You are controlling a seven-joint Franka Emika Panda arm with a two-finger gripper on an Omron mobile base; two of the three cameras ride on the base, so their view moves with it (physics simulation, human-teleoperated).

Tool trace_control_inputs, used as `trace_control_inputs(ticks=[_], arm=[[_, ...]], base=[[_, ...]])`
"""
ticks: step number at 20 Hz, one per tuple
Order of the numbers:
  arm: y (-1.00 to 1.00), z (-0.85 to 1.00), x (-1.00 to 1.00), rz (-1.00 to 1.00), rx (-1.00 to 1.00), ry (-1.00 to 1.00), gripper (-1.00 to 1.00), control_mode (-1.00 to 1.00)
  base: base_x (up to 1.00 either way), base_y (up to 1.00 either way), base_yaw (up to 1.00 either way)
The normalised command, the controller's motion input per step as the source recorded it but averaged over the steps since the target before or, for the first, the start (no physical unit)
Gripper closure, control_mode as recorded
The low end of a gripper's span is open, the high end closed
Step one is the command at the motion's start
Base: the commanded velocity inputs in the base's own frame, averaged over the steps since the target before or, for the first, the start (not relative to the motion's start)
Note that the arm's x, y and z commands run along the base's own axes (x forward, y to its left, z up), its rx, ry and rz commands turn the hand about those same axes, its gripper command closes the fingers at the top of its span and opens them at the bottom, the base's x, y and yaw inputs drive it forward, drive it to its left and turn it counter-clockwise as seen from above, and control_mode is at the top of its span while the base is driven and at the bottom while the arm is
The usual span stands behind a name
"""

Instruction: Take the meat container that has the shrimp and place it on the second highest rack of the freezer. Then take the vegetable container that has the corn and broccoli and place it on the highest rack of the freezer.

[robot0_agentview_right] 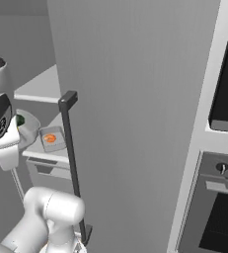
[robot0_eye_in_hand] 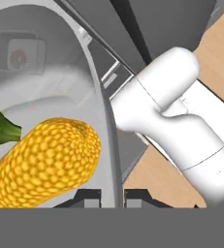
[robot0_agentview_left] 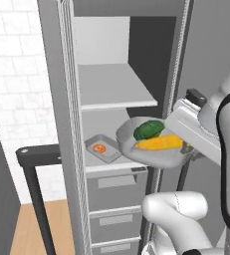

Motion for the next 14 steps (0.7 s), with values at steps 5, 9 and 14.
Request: trace_control_inputs(ticks=[5,9,14], arm=[[0.14,0.18,0.02,-0.08,-0.01,-0.07,1.00,-1.00],[0.38,0.25,0.03,-0.44,-0.08,-0.17,1.00,-1.00],[0.15,0.13,0.45,-0.54,-0.06,-0.12,1.00,-1.00]], base=[[0.09,0.03,0.00],[0.00,0.00,0.00],[0.00,0.00,0.00]])
